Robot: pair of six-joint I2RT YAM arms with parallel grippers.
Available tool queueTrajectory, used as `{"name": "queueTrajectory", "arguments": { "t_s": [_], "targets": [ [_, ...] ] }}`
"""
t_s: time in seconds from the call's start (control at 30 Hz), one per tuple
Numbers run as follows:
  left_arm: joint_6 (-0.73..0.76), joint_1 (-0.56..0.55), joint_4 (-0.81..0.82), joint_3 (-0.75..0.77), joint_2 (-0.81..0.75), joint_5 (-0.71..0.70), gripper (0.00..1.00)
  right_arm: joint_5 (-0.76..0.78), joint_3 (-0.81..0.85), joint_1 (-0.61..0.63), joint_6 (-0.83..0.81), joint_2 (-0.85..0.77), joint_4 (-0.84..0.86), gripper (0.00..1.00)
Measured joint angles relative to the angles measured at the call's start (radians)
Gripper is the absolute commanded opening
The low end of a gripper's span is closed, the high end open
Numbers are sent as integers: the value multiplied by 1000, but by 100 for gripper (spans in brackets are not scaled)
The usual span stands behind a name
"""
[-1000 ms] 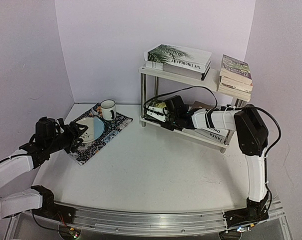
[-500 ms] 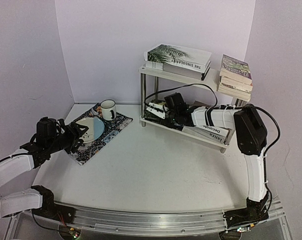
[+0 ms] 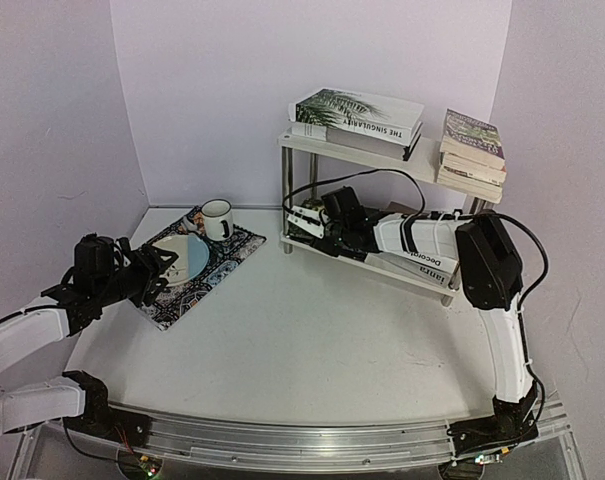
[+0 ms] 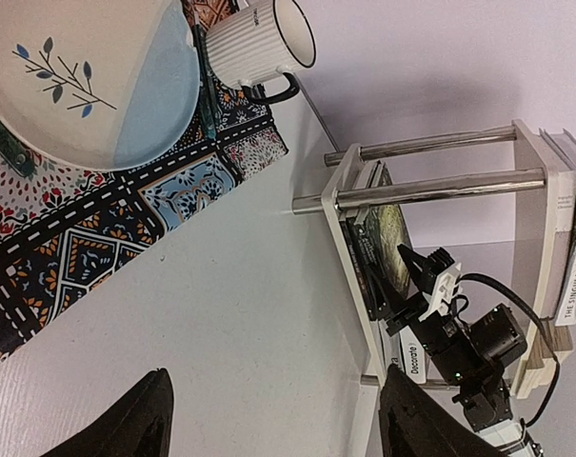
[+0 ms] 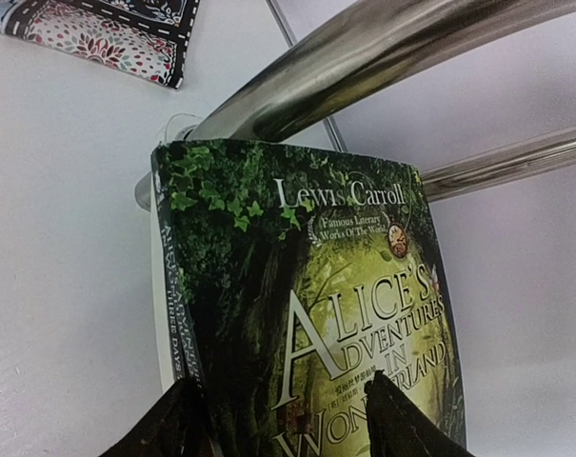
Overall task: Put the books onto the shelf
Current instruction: Adjust the book at the book pile on the shelf.
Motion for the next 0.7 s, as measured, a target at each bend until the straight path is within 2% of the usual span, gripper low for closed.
{"name": "queueTrajectory", "arguments": {
  "t_s": [0.37,0.7],
  "targets": [
    [0,0,10,0,15,1,75,0,45,3,26,31,-27,46],
    [0,0,13,0,20,2,75,4,83,7,41,64,-28,45]
  ]
}}
